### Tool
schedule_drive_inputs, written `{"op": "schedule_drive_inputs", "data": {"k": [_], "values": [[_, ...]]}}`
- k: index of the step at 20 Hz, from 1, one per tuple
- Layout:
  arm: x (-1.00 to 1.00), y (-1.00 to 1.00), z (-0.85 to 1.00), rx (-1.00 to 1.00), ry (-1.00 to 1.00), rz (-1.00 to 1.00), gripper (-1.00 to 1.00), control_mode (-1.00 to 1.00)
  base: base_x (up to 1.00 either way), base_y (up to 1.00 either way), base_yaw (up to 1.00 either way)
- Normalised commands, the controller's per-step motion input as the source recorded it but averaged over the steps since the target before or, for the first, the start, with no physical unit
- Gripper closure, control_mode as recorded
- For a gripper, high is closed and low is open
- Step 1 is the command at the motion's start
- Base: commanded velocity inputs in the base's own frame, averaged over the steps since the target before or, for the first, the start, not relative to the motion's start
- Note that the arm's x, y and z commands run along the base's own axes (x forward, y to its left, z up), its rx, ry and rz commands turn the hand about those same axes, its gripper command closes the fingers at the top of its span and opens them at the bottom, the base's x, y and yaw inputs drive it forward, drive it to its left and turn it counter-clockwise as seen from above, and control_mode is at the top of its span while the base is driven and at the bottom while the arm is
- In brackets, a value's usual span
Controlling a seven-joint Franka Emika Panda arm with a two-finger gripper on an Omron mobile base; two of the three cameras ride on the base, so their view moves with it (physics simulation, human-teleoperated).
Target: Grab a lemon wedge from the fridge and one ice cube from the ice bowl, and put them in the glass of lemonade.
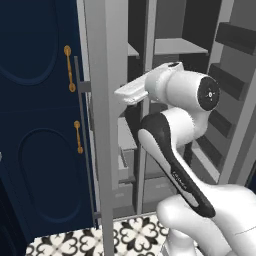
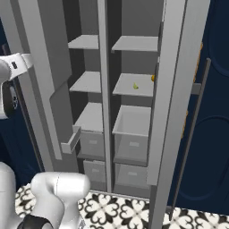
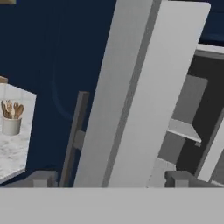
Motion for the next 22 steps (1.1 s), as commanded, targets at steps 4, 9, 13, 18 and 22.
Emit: {"op": "schedule_drive_inputs", "data": {"k": [4,9,13,18,22], "values": [[0.01,-1.0,0.49,0.24,-0.1,0.0,-1.0,-1.0,0.0,0.0,0.0],[0.53,-0.86,0.42,0.05,0.17,0.04,-1.0,-1.0,0.0,0.0,0.0],[0.62,-0.22,0.13,0.0,0.46,0.28,-1.0,-1.0,0.0,0.0,0.0],[0.52,0.19,-0.04,0.03,0.32,0.46,-1.0,-1.0,0.0,0.0,0.0],[0.19,0.24,-0.32,0.09,0.0,0.39,-1.0,-1.0,0.0,0.0,0.0]]}}
